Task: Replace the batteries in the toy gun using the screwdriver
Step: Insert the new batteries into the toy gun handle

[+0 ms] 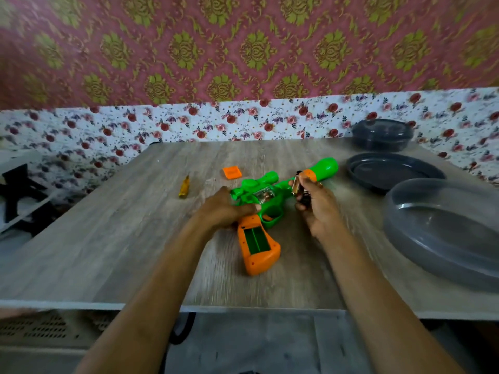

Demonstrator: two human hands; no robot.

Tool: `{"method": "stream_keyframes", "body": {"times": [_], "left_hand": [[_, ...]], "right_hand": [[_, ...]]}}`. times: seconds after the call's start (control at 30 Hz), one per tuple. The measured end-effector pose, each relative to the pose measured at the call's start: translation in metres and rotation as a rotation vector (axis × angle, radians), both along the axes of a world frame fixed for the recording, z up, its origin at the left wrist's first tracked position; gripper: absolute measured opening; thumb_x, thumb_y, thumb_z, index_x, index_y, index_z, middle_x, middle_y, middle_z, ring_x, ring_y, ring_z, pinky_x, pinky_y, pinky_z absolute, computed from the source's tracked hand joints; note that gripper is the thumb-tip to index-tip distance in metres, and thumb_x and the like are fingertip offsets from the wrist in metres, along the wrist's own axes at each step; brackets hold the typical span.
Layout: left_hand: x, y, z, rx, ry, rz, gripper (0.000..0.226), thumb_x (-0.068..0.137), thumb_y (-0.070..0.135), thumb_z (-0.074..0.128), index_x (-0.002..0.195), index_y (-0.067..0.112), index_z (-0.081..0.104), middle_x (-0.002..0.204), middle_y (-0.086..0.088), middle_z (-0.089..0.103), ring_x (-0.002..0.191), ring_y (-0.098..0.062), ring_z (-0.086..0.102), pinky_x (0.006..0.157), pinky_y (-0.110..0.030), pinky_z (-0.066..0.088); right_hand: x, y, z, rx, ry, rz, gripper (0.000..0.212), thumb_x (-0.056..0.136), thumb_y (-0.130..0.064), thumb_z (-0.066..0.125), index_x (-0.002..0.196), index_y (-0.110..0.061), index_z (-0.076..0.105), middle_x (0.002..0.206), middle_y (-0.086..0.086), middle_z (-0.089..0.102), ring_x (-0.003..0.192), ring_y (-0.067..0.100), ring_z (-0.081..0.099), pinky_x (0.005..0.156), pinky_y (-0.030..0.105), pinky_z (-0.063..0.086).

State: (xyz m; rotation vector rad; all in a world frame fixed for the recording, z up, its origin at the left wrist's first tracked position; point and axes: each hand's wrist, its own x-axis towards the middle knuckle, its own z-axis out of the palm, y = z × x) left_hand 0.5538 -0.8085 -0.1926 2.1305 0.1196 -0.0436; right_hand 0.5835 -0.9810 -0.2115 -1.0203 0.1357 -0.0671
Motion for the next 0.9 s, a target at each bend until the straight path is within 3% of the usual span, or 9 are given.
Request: {"method": "stream_keyframes", "body": {"times": [0.07, 0.17, 0.23, 0.33, 0.47, 0.57, 0.7, 0.77, 0.9], "left_hand": [[0.001, -0.002, -0.001, -0.127, 0.003, 0.018, 0.028, 0.080, 0.024, 0.074, 0.093, 0.019, 0.049, 0.065, 0.013, 0.060, 0.054, -0.003, 0.058, 0.044, -0.017, 0.047], [0.002, -0.005, -0.003, -0.221, 0.006, 0.034, 0.032, 0.080, 0.018, 0.073, 0.070, 0.024, 0.044, 0.041, 0.013, 0.056, 0.040, 0.000, 0.054, 0.041, -0.016, 0.045], [0.001, -0.005, -0.006, -0.284, 0.004, 0.050, 0.020, 0.080, 0.015, 0.074, 0.071, 0.018, 0.055, 0.038, 0.010, 0.055, 0.033, 0.001, 0.051, 0.035, -0.012, 0.039], [0.002, -0.005, -0.007, -0.455, 0.002, 0.100, 0.013, 0.078, 0.009, 0.073, 0.072, 0.012, 0.063, 0.048, 0.004, 0.063, 0.034, -0.002, 0.054, 0.036, -0.012, 0.040], [0.003, -0.012, -0.009, -0.650, -0.023, 0.130, 0.006, 0.081, 0.003, 0.067, 0.086, 0.006, 0.064, 0.050, 0.003, 0.065, 0.040, -0.005, 0.058, 0.041, -0.016, 0.046], [0.011, -0.020, -0.006, -0.793, -0.098, 0.145, 0.028, 0.080, 0.001, 0.065, 0.108, 0.001, 0.060, 0.071, -0.005, 0.068, 0.049, -0.010, 0.063, 0.046, -0.020, 0.050], [0.024, -0.025, 0.017, -0.928, -0.199, 0.200, 0.021, 0.084, 0.010, 0.065, 0.103, 0.008, 0.055, 0.070, -0.004, 0.058, 0.043, -0.008, 0.057, 0.040, -0.019, 0.046], [0.034, -0.023, 0.023, -0.991, -0.222, 0.190, 0.021, 0.087, 0.020, 0.062, 0.106, 0.012, 0.055, 0.071, -0.002, 0.058, 0.053, -0.012, 0.058, 0.046, -0.022, 0.049], [0.051, -0.019, 0.016, -1.108, -0.192, 0.171, 0.030, 0.091, 0.032, 0.053, 0.114, 0.013, 0.056, 0.073, -0.002, 0.059, 0.055, -0.015, 0.058, 0.049, -0.025, 0.049]], "right_hand": [[-0.004, 0.000, 0.002, 0.023, -0.002, 0.013, 0.019, 0.089, -0.014, 0.057, 0.070, -0.014, 0.058, 0.045, -0.008, 0.060, 0.033, -0.001, 0.043, 0.034, 0.012, 0.027], [-0.006, 0.002, 0.002, 0.005, -0.002, 0.038, 0.016, 0.089, -0.015, 0.058, 0.073, -0.012, 0.060, 0.047, -0.007, 0.060, 0.034, 0.000, 0.040, 0.033, 0.012, 0.024], [-0.006, 0.002, 0.001, 0.012, -0.004, 0.038, 0.016, 0.088, -0.015, 0.059, 0.073, -0.011, 0.060, 0.052, -0.003, 0.059, 0.033, 0.000, 0.038, 0.032, 0.012, 0.023], [-0.003, 0.001, -0.002, 0.040, -0.003, 0.016, 0.012, 0.086, -0.015, 0.062, 0.074, -0.012, 0.060, 0.060, -0.001, 0.058, 0.033, 0.000, 0.037, 0.031, 0.012, 0.023], [-0.004, -0.001, -0.001, 0.052, -0.005, -0.013, 0.010, 0.085, -0.019, 0.063, 0.077, -0.014, 0.060, 0.052, -0.006, 0.061, 0.032, 0.000, 0.037, 0.031, 0.012, 0.022], [-0.004, -0.001, 0.001, 0.033, 0.003, -0.025, 0.015, 0.089, -0.024, 0.057, 0.078, -0.015, 0.061, 0.050, -0.005, 0.061, 0.032, 0.000, 0.037, 0.030, 0.012, 0.021], [-0.005, 0.000, 0.003, -0.081, 0.074, -0.048, 0.018, 0.089, -0.030, 0.055, 0.082, -0.018, 0.067, 0.057, -0.005, 0.065, 0.033, 0.002, 0.038, 0.030, 0.013, 0.025], [-0.007, 0.001, 0.006, -0.130, 0.097, -0.083, 0.016, 0.087, -0.031, 0.059, 0.081, -0.020, 0.068, 0.065, -0.003, 0.065, 0.036, 0.003, 0.038, 0.031, 0.013, 0.025], [-0.007, 0.002, 0.007, -0.130, 0.045, -0.114, 0.011, 0.088, -0.020, 0.058, 0.080, -0.013, 0.063, 0.071, 0.005, 0.062, 0.034, 0.003, 0.035, 0.031, 0.013, 0.021]]}}
